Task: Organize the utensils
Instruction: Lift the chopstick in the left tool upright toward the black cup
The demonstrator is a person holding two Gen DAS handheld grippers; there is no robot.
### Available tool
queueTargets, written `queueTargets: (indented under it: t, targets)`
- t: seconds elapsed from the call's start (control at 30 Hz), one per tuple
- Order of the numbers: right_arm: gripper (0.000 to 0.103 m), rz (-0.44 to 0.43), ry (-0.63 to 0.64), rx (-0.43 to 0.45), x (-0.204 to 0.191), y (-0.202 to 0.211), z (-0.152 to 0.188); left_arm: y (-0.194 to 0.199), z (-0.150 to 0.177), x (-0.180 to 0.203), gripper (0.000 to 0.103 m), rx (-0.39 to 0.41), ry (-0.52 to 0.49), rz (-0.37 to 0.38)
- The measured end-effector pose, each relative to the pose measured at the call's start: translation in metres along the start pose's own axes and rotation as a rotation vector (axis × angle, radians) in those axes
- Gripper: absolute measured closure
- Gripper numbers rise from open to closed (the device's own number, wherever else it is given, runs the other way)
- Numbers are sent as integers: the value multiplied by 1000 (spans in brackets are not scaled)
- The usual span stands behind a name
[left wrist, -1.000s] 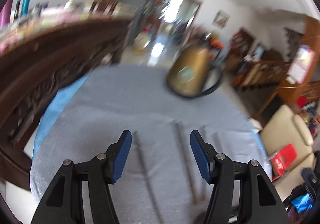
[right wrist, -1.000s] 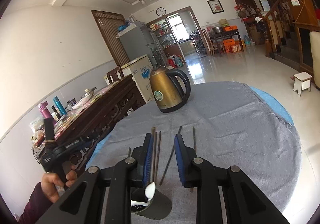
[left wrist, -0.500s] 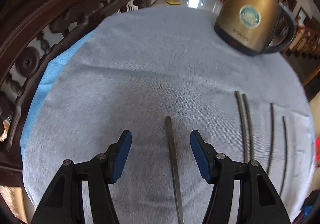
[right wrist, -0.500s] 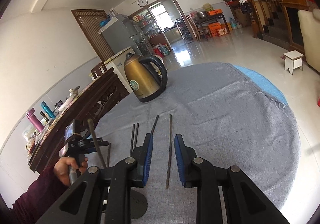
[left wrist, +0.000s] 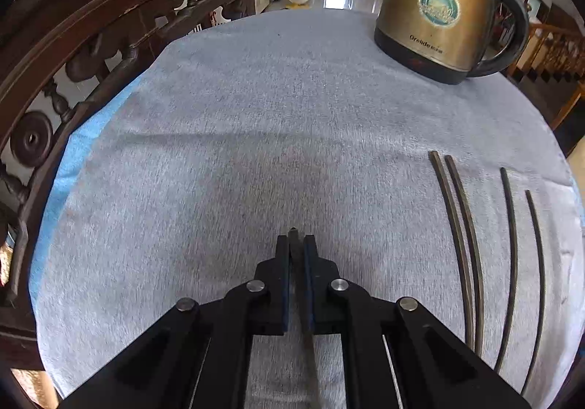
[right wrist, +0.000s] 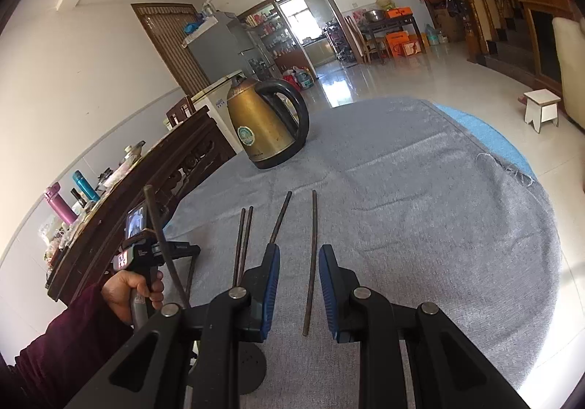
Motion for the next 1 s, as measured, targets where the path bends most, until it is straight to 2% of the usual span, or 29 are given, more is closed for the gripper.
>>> queueTargets:
  t: [0.17, 0.43, 0.7, 0.8, 1.0]
  targets:
    - [79, 3, 9, 30, -5, 11, -4, 44, 8, 8, 98, 103, -13, 60]
    - [79, -20, 19, 80, -19, 34, -6, 175, 19, 25, 98, 394, -34, 182]
    - [79, -36, 20, 122, -24, 58, -7, 279, 32, 35, 98, 632, 7, 281]
    - [79, -38, 22, 145, -25, 66, -9, 317, 37, 45, 98, 711, -7, 308]
    - [79, -49, 10, 155, -23, 74, -7, 368, 40, 71, 98, 813, -61, 374]
Point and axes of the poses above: each gripper's, at about its wrist camera, not at the fingertips, and y roughly against the way its jaws point, x to its right, z to its underside, the point moved 7 cm from there along -y, roughly the way its jaws point, and after that the axes turned 3 degrees about z, right-handed, at the moved point
